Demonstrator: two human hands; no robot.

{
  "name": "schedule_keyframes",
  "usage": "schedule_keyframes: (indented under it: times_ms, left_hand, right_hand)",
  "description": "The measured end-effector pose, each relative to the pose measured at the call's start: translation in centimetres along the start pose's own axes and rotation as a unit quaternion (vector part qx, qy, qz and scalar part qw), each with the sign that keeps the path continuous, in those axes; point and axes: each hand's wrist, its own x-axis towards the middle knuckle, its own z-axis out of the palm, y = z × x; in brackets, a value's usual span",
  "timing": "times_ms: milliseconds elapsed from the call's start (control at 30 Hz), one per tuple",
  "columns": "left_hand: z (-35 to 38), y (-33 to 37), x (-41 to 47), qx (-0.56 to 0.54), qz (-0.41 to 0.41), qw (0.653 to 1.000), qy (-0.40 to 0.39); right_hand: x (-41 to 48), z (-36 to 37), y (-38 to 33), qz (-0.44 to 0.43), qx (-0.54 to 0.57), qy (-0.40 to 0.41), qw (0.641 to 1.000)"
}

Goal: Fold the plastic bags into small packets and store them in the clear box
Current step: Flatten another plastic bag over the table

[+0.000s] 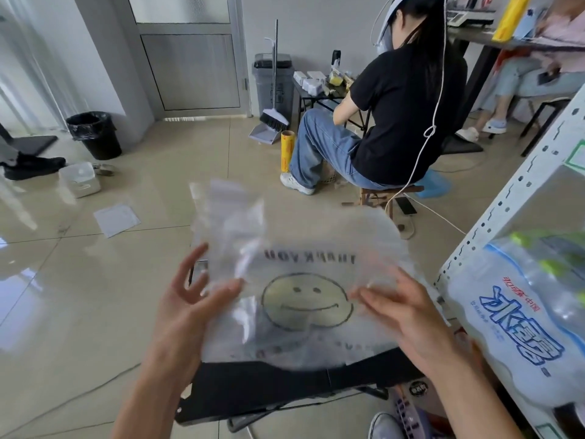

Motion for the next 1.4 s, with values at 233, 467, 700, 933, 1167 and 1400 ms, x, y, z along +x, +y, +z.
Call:
schedule_keyframes:
  times_ms: [233, 467, 700, 933, 1167, 1400]
  left_hand:
    - [-1.2, -0.6, 0.7, -0.044, -0.125, 0.988, -0.085]
    - [-2.1, -0.5, 0.8, 0.037, -0.095, 0.992, -0.069]
    - [-2.6, -0.3, 1.2, -0.001, -0.086, 0.990, -0.108]
    - [-3.0, -0.3, 1.2, 0.034, -0.026, 0.992, -0.117]
    - [-3.4, 0.2, 1.3, -0.001, -0.025, 0.992, -0.121]
    - [-3.5, -0.8, 1.8, 0.120, -0.007, 0.989, -0.089]
  right_hand:
    - [0.5, 0.0, 0.2, 0.057, -0.045, -0.005, 0.997]
    - [1.3, 0.1, -0.5, 0.069, -0.054, 0.006, 0.996]
    - [2.8, -0.1, 0.4, 0.081, -0.017, 0.025, 0.996]
    - [3.4, 0.3, 0.6, 0.093, 0.010, 0.038, 0.995]
    - [3.8, -0.5, 0.8, 0.077, 0.097, 0.017, 0.992]
    - [3.3, -0.1, 0.1, 0.060, 0.143, -0.032, 0.987]
